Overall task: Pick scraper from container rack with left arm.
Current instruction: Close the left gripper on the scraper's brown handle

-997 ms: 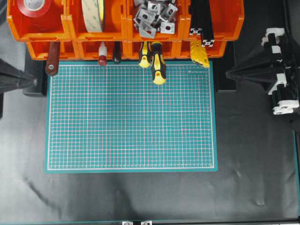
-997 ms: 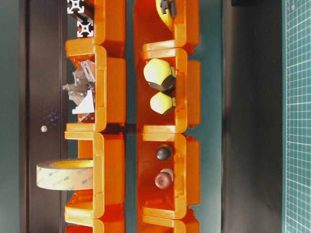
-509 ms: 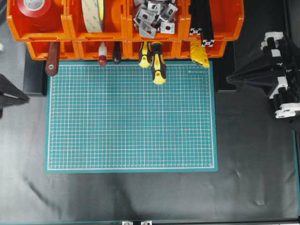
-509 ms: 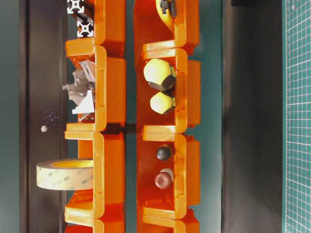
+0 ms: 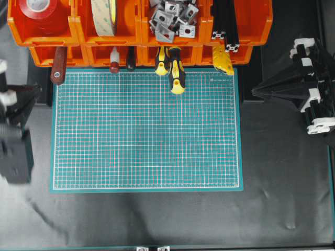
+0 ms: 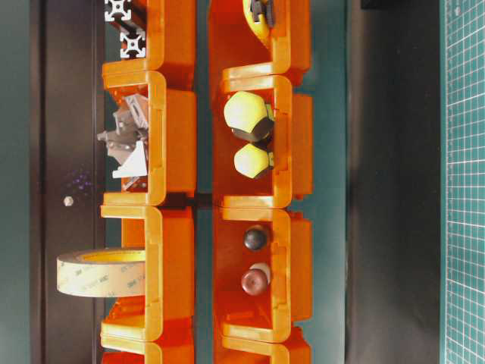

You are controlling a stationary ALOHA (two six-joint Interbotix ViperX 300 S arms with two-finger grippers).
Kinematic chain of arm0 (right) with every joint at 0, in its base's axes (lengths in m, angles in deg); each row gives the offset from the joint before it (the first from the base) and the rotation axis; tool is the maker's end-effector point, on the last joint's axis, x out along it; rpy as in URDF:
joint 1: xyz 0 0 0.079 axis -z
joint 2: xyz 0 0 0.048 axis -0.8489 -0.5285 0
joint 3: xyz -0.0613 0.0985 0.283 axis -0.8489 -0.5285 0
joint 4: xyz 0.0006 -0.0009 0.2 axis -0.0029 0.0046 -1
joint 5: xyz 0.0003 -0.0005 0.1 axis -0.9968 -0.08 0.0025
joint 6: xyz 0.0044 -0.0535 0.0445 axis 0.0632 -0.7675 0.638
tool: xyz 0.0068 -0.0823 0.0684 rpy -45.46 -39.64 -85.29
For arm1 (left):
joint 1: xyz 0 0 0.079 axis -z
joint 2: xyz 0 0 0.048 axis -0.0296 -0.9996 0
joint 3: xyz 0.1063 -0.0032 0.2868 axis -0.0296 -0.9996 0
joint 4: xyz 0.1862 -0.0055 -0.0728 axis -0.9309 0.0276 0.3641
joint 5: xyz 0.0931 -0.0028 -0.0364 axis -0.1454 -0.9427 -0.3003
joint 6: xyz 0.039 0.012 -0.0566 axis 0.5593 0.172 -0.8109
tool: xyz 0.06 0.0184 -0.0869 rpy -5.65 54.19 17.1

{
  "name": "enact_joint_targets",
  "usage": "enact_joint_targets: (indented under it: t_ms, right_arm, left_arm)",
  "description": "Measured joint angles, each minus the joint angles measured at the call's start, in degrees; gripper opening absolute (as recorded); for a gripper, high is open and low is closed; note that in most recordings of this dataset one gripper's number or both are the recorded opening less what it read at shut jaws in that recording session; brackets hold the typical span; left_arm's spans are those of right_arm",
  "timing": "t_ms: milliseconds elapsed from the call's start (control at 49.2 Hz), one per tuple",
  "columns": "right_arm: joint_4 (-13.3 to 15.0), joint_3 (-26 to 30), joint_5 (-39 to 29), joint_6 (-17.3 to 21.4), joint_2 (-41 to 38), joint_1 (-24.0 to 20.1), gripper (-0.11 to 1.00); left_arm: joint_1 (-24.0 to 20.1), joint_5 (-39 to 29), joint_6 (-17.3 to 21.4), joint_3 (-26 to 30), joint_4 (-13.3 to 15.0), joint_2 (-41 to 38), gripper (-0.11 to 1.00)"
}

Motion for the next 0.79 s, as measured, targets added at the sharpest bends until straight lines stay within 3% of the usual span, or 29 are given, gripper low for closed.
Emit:
enact_joint_targets:
  t_ms: [122, 407, 468, 549, 712, 793]
  right_arm:
    - [0.0, 0.09, 0.0, 0.0, 0.09, 0.0, 0.01]
    - [-0.09, 0.09, 0.0, 0.44, 0.35, 0.0, 0.01]
    - [-0.09, 0.09, 0.0, 1.05, 0.53, -0.18, 0.01]
    - [-0.09, 0.09, -0.09, 2.11, 0.79, -0.35, 0.01]
    - [-0.09, 0.09, -1.23, 3.34, 0.97, -0.88, 0.01]
    - [-0.09, 0.0, -1.41, 3.78, 0.97, -1.23, 0.01]
  left_arm:
    - [1.58, -2.2, -2.11, -1.67, -2.2, -4.22, 0.0]
    - [-0.18, 9.05, -2.46, -2.2, -2.55, -4.22, 0.01]
    - [-1.05, 10.63, -2.37, -2.37, -2.55, -3.6, 0.05]
    - [-2.02, 11.69, -2.29, -2.81, -2.55, -2.72, 0.24]
    - [-3.78, 13.27, -1.58, -5.62, -2.55, -1.05, 0.72]
    - [-4.39, 15.03, -1.49, -7.29, -2.55, -0.18, 0.88]
